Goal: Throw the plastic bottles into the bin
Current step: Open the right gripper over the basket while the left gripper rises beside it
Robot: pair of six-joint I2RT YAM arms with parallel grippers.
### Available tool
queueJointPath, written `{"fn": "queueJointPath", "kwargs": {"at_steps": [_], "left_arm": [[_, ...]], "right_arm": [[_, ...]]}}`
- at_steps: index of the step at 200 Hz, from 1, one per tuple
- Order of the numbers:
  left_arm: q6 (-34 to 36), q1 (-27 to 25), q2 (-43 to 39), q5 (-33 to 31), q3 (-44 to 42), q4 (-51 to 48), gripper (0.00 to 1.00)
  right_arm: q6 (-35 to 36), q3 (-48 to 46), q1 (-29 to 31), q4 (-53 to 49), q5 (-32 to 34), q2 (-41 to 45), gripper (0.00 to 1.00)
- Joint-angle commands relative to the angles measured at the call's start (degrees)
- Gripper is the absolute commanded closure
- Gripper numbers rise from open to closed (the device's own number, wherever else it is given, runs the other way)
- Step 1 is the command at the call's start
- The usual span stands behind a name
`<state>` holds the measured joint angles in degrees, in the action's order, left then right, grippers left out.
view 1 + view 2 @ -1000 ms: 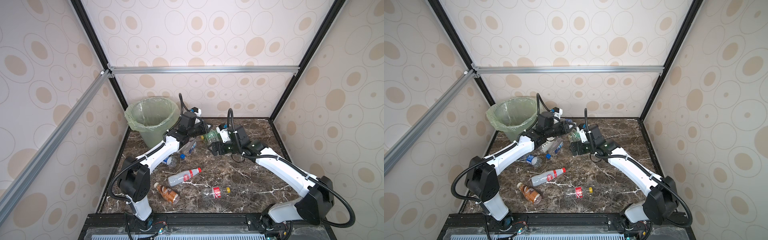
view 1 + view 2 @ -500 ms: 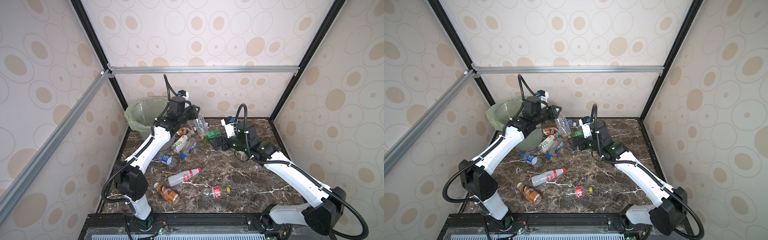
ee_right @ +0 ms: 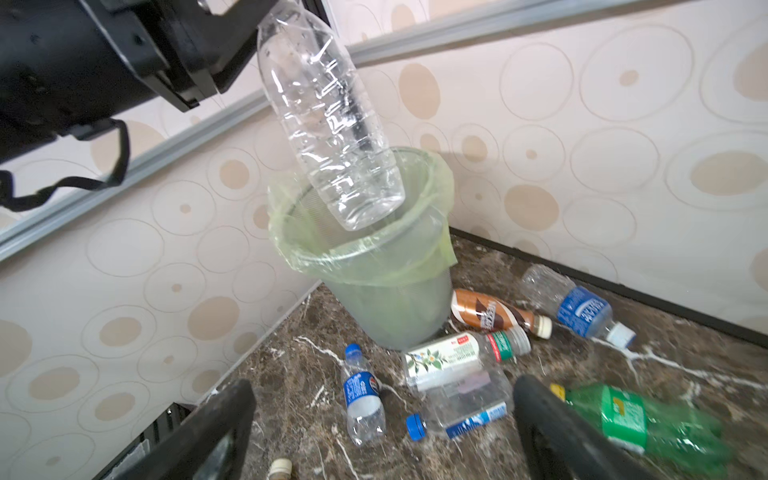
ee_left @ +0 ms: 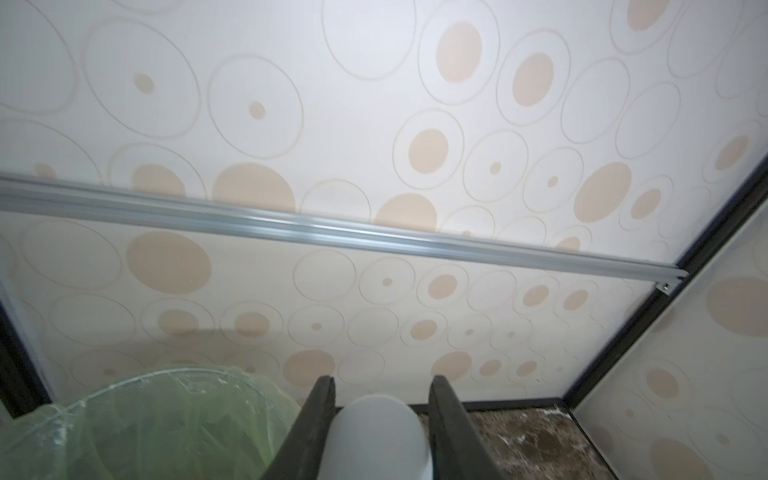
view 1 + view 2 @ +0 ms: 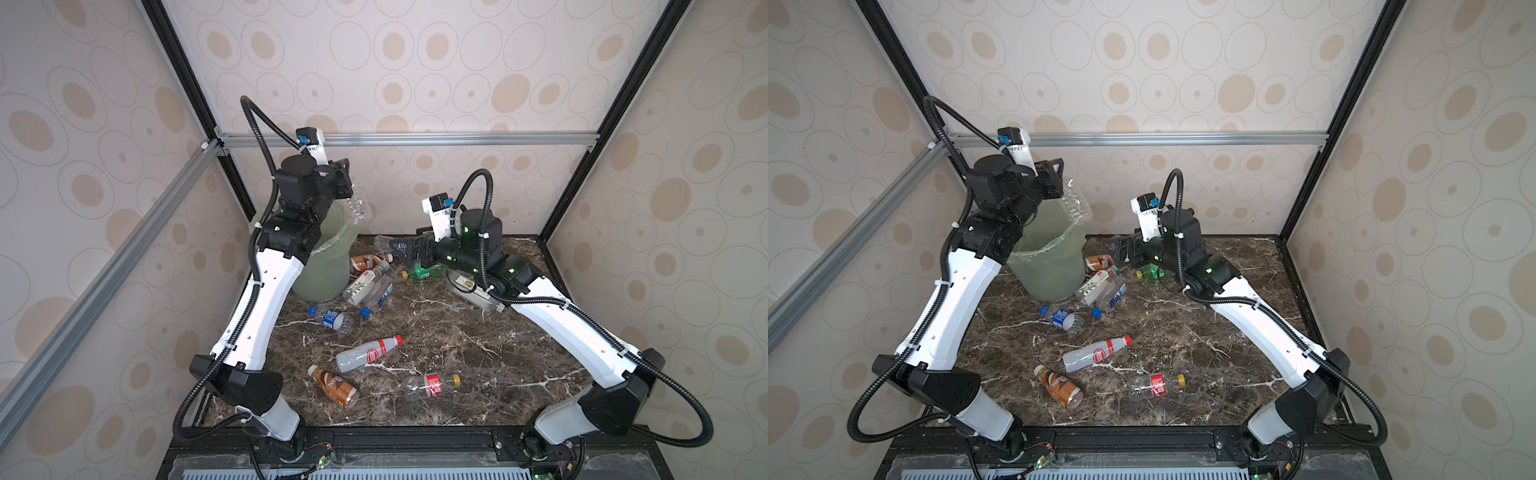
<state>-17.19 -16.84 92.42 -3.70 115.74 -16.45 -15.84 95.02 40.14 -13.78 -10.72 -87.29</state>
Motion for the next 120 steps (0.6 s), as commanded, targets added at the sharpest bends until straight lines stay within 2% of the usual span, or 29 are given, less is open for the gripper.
{"fn": "queueJointPath", "kwargs": {"at_steps": [1, 19, 41, 59, 82, 100, 111, 120], "left_arm": [[6.84, 0.85, -2.35, -5.37, 4.69, 0.9, 0.72], [10.49, 0.93, -5.37, -9.24, 3.52, 5.01, 0.71], [14.04, 0.94, -10.82, -14.48, -3.15, 13.8, 0.7], [14.86, 1.42, -12.99, -15.71, -6.92, 17.08, 0.71], [12.34, 3.5, -10.26, -15.5, -7.84, 13.17, 0.71], [7.41, 6.82, -4.84, -13.39, -4.93, 3.8, 0.7], [4.63, 8.09, -0.67, -12.14, -0.76, -3.59, 0.66], [3.83, 8.4, 1.84, -9.99, 1.62, -8.29, 0.58]], "right_arm": [[1.49, 4.45, 1.33, -0.44, -0.22, -1.66, 0.0], [1.04, 5.09, 1.57, -0.31, -0.44, -2.02, 0.0], [0.89, 4.55, 1.61, -0.36, -0.33, -2.27, 0.0], [0.71, 4.16, 1.61, -0.79, -0.18, -2.47, 0.0], [0.08, 3.37, 1.54, -0.73, -0.42, -2.57, 0.0], [-0.16, 2.86, 1.58, -1.15, -0.79, -2.32, 0.0], [-0.04, 2.41, 1.61, -1.46, -0.67, -1.96, 0.0], [0.11, 1.85, 1.59, -1.54, -0.38, -1.57, 0.0]]}}
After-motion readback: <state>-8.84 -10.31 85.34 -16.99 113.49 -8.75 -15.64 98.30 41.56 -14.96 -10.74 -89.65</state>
